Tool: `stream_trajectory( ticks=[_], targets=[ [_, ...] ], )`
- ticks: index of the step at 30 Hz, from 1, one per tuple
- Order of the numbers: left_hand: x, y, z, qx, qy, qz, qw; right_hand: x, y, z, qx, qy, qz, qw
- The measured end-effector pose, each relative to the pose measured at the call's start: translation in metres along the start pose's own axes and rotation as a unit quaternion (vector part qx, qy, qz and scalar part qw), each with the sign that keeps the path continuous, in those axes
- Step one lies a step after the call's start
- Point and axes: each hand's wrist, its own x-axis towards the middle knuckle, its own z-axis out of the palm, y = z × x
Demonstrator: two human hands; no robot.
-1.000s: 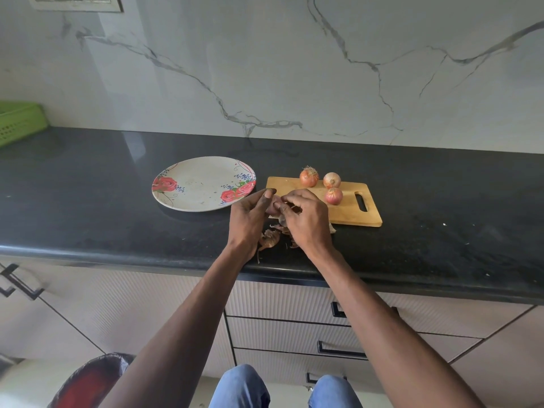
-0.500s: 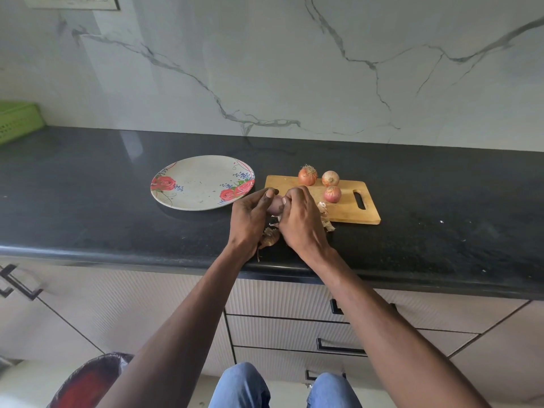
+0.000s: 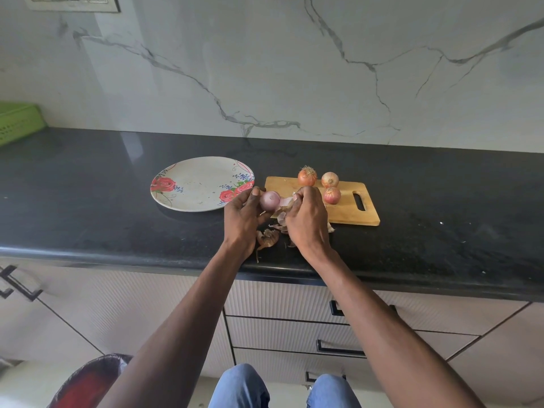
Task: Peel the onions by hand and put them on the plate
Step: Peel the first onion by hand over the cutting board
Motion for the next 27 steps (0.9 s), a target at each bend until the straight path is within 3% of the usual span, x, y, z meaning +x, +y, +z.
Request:
stream_trajectory(
  ticks=[17, 23, 27],
  targets=[
    [0.0006, 0.0, 0.002, 0.024, 0.018, -0.046, 0.998, -0.0006, 0.0002, -0.0035, -0.008, 0.047, 0.011, 0.999],
    [0.0027, 0.0001, -0.0003, 0.022, 0.043, -0.046, 0.998, 0.0037, 0.0052, -0.0044, 0.133, -0.022, 0.029, 0.99],
    [0.0006, 0.001, -0.0009, 0.042, 0.035, -0.029, 0.998, 0.004, 0.0056, -0.0045, 0.152, -0.084, 0.002, 0.985]
  ],
)
